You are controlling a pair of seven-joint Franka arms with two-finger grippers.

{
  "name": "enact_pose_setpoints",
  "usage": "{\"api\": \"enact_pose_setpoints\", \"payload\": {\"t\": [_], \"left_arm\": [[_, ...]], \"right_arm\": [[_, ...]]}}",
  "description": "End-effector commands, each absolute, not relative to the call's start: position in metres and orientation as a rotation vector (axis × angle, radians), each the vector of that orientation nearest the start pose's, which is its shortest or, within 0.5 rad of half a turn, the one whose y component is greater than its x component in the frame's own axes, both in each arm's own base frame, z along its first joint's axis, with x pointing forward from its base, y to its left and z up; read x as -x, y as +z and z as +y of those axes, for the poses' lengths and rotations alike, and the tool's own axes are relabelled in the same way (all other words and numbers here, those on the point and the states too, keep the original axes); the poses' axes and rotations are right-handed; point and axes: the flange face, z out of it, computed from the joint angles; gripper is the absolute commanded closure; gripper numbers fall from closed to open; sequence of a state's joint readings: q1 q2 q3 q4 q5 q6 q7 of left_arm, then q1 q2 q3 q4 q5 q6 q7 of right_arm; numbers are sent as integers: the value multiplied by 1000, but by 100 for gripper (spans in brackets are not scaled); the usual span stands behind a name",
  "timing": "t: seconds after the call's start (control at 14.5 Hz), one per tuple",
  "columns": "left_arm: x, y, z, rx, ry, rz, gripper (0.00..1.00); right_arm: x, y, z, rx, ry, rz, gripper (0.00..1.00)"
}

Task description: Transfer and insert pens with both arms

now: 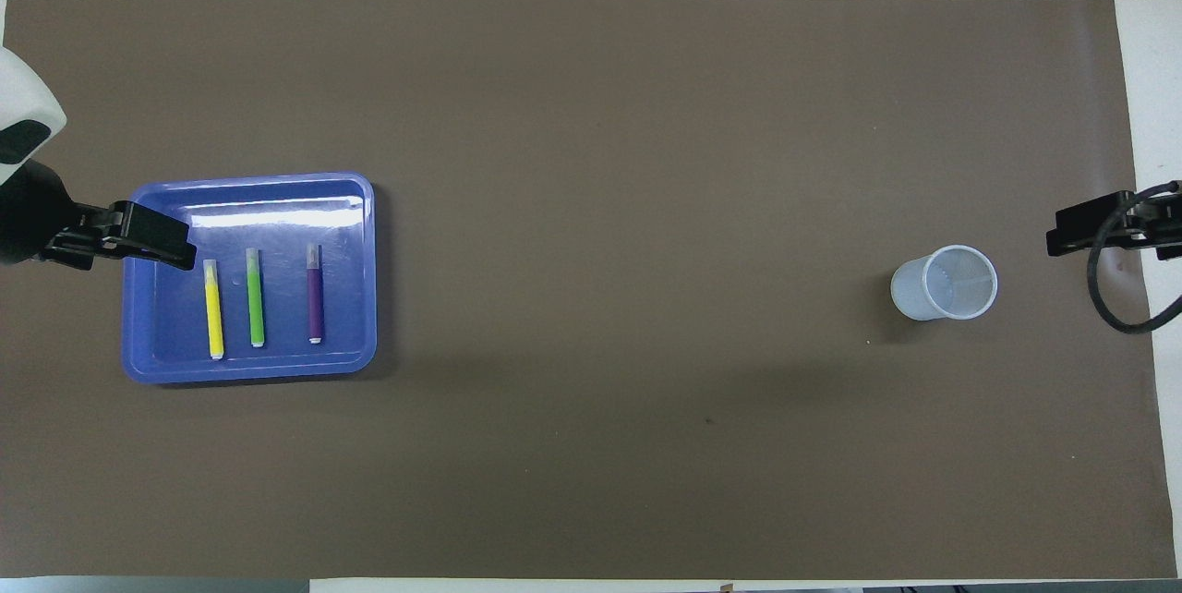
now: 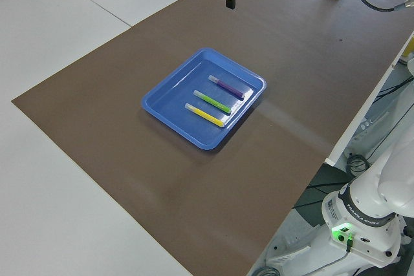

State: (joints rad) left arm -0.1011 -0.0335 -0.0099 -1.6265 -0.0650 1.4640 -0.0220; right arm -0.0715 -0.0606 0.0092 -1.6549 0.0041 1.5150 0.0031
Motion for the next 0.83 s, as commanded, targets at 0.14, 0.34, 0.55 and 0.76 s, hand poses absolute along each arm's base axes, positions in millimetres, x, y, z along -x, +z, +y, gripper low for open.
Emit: {"api": "enact_pose_setpoints", "payload": {"t": [0.14, 0.34, 0.55, 0.76], "left_arm": [[-515, 610, -63, 3183, 226, 134, 0], [-502, 586, -41, 3174, 215, 98, 0], [-490, 544, -12, 3177, 211, 94, 0], [-487, 494, 32, 3189, 192, 105, 0]], "right_arm": [[-527, 613, -33, 3133, 125, 84, 0], [-527, 613, -41, 3132, 115, 106, 0], [-521, 613, -32, 3130, 172, 67, 0], [-522, 605, -14, 2999, 153, 10, 0]]}}
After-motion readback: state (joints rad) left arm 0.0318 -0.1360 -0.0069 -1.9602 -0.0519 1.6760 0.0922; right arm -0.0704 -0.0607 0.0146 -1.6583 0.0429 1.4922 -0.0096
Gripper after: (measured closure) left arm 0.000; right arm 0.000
